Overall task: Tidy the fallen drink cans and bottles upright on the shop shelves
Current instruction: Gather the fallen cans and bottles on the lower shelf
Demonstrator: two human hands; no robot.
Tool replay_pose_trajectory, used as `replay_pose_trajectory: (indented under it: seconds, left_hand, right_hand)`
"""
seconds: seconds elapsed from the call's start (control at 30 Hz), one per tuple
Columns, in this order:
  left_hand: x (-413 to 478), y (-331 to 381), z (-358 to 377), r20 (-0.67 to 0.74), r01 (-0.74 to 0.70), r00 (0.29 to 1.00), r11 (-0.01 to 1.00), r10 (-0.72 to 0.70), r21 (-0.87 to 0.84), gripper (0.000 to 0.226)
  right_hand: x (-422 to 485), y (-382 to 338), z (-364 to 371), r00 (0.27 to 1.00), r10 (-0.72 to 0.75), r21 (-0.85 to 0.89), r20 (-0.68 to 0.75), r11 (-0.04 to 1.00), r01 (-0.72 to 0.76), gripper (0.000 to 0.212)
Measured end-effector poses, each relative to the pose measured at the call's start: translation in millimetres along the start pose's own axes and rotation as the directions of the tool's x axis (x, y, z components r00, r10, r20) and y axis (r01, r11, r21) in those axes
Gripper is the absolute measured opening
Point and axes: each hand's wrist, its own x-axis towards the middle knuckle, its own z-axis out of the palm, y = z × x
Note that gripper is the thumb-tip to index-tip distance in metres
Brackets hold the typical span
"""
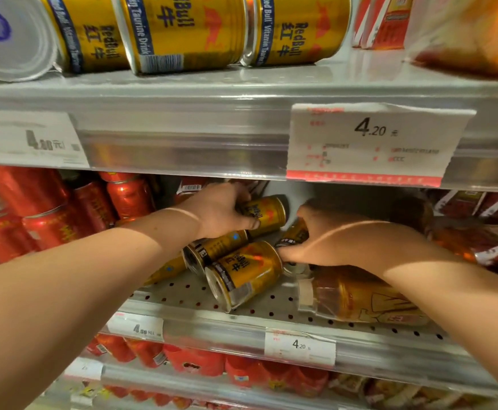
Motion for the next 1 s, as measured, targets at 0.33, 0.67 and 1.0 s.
replay_pose_trajectory:
  seconds: [0.33, 0.67, 1.0]
  left_hand:
    - [-9, -12, -2, -0.04, -0.038, 0.998, 0.999, 0.038, -0.001, 0.049]
    - [-18, -11, -8, -0.192, -0.046, 0.981, 0.983, 0.012, -0.178, 0.011]
    - [3, -24, -13, -0.309, 0.164, 0.938, 0.986, -0.16, -0.011, 0.042]
  right_hand:
    - [10, 18, -1, 0.982, -0.072, 0.111, -0.175, 0.989, 0.093, 0.05]
    - [18, 33, -5, 0.97, -0.092, 0.184, -0.223, 0.974, 0.135, 0.045]
    - [63, 47, -3, 0.913, -0.131, 0.272, -0.388, 0.93, 0.249, 0.04]
